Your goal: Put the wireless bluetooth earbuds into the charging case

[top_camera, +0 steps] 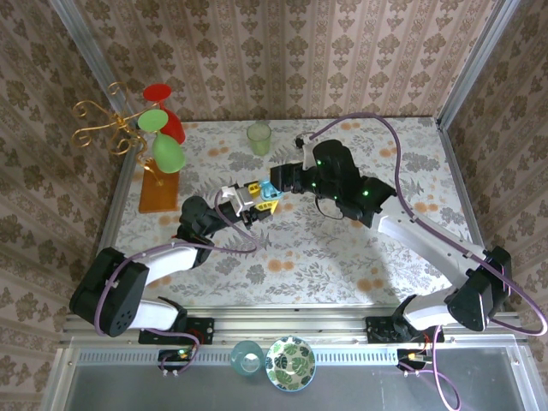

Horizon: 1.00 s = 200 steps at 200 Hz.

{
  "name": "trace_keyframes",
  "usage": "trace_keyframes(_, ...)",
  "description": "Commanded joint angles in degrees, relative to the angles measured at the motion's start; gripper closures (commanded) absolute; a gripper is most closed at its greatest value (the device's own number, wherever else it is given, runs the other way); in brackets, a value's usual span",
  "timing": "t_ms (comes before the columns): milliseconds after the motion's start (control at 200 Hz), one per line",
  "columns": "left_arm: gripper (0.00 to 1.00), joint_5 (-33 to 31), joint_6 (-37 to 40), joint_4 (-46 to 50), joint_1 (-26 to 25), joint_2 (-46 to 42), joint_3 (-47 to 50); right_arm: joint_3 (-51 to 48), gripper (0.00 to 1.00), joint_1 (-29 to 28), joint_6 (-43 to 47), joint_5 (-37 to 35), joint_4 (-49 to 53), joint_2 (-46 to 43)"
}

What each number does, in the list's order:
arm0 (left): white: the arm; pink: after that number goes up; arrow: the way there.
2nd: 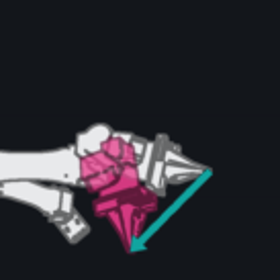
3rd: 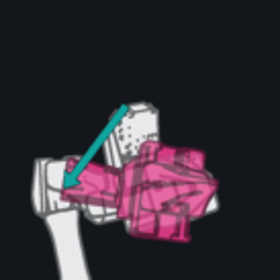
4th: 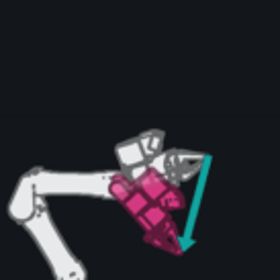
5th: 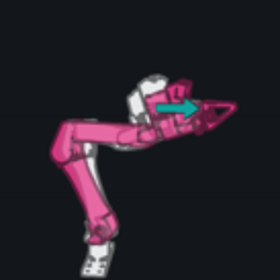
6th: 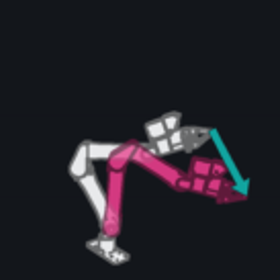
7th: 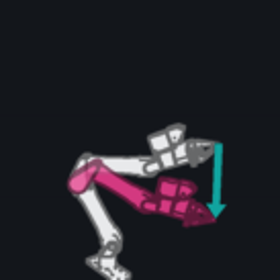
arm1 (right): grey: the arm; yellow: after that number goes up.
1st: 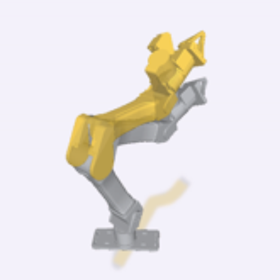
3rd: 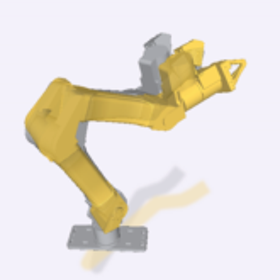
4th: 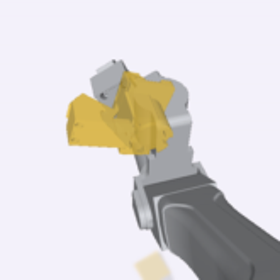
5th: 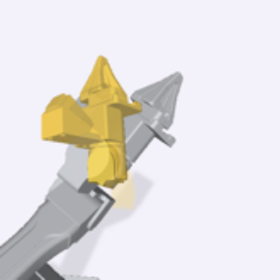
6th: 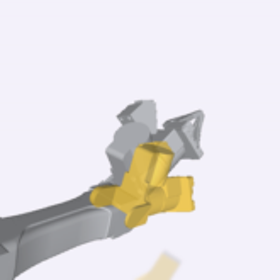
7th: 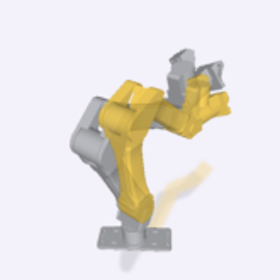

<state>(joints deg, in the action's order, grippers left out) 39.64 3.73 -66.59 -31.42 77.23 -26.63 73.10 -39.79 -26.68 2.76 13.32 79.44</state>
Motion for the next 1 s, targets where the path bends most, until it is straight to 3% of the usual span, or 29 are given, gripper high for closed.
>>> trace_keyframes(0,0.76,-1.62,2.14,-1.54,-0.05,-2.10,-0.43,-3.35,0.34,0.14,1.48,0.40,1.66,-2.66)
trace_keyframes(175,0.75,-1.63,2.28,-3.08,-0.05,0.03,-1.14,-8.14,0.32,1.16,-1.86,2.89,-3.17,-6.95)
trace_keyframes(440,0.75,-1.82,0.16,-5.17,-0.40,0.46,-2.20,-21.88,0.25,9.56,-29.29,30.08,-35.14,-5.61)
trace_keyframes(635,0.75,-2.38,-0.90,-5.44,-0.73,0.46,-2.28,-25.74,0.26,9.14,-42.69,37.67,-53.65,-0.12)
trace_keyframes(840,0.75,-2.21,-1.85,-5.40,-1.01,0.82,-2.87,-26.97,0.36,8.41,-45.89,37.84,-58.82,3.61)
trace_keyframes(995,0.74,-1.83,-2.73,-5.44,-1.10,0.90,-3.16,-26.95,0.57,8.45,-46.95,37.96,-60.46,4.32)
